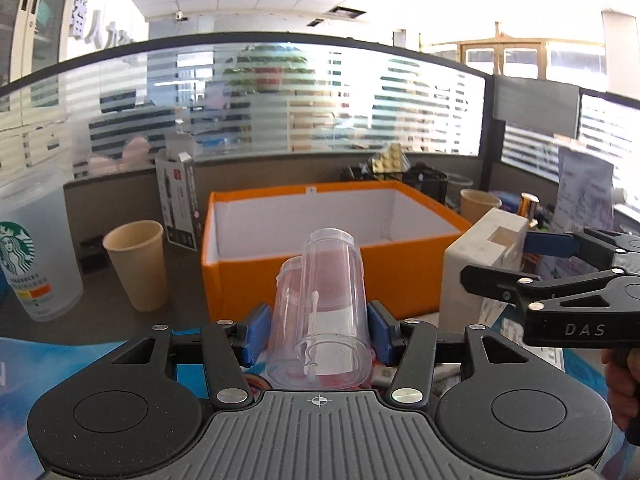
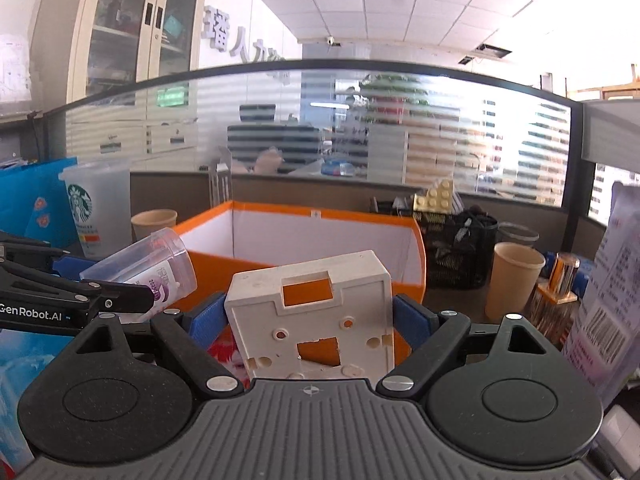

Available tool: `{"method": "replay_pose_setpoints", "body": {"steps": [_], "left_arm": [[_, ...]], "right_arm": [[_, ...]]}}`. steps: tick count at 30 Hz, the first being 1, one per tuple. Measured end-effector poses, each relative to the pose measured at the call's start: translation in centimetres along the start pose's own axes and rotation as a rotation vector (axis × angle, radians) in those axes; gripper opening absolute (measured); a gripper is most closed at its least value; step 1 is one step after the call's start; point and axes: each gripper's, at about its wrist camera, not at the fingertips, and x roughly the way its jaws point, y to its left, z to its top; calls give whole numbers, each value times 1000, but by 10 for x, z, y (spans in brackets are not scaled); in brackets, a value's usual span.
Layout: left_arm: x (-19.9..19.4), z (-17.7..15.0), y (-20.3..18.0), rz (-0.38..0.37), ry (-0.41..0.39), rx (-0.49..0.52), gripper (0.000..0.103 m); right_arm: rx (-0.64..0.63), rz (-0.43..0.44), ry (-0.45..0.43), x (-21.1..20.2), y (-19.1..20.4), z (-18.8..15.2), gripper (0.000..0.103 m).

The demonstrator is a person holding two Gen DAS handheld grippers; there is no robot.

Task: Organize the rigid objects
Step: 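Lift and carry the cup and white box with both tools over the orange box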

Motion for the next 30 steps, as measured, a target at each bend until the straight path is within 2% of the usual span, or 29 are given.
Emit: {"method": "replay_pose_setpoints", "body": {"steps": [7, 16, 30], "left_arm": [[-5, 17, 10, 8, -36, -25, 51], [-1, 60, 17, 30, -107, 0, 51], [34, 93, 31, 72, -117, -7, 51]], "right_arm": [[-24, -8, -51, -1, 3, 23, 86], [-47, -17, -121, 10, 3, 63, 86], [-41, -18, -127, 49, 1, 93, 86]]}}
